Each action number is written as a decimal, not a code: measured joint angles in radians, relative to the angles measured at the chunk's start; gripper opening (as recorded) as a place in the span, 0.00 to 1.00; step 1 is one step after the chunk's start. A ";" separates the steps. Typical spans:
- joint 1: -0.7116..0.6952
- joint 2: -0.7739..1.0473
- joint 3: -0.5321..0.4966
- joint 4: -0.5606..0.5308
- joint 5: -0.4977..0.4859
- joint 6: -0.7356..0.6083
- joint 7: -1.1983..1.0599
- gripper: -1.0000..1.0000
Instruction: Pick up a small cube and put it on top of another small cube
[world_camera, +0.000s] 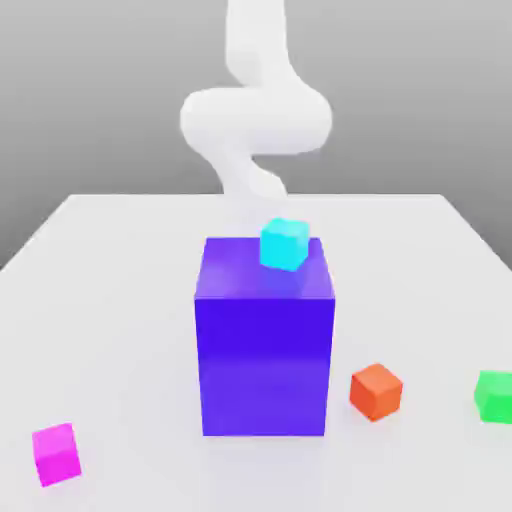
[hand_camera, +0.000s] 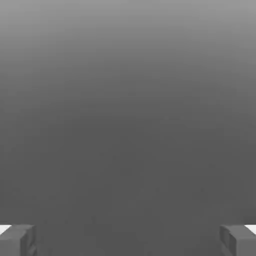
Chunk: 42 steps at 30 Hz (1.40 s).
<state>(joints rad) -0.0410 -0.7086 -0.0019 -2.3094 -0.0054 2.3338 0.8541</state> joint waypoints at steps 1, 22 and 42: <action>-0.017 0.039 -0.001 -0.004 -0.003 0.015 0.023 0.50; -0.294 0.804 -0.104 -0.083 0.019 0.297 0.428 0.50; -0.362 1.083 -0.105 -0.085 0.112 0.432 0.469 0.00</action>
<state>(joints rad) -0.4027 0.3742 -0.1069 -2.3944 0.1070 2.7659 1.3229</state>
